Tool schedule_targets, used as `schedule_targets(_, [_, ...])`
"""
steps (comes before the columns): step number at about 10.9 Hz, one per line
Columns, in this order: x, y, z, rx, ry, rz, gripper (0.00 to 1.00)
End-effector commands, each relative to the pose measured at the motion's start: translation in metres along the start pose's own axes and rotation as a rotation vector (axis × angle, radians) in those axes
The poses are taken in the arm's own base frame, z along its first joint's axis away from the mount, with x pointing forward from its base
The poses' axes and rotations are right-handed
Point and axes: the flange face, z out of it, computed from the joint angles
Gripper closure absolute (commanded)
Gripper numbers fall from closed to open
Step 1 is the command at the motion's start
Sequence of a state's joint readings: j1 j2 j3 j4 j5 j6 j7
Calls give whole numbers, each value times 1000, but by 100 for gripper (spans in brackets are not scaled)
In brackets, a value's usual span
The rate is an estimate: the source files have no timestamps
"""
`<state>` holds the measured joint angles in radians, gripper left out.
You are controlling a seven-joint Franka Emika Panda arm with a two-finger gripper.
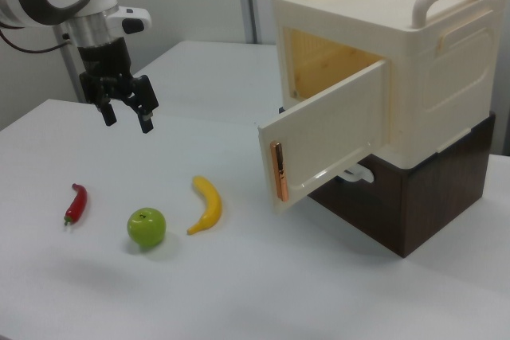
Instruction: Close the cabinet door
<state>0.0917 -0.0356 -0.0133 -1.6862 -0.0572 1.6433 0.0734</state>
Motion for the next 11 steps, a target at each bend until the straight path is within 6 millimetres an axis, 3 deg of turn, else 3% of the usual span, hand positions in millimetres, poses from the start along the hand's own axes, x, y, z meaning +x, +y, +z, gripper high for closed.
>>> schedule_targets(1, [-2,7,-5,13,-5,20,0])
schedule_targets(9, [11,17,-9,13,12,39,3])
schedule_targets(11, [12,17,-9,13,14,36,42])
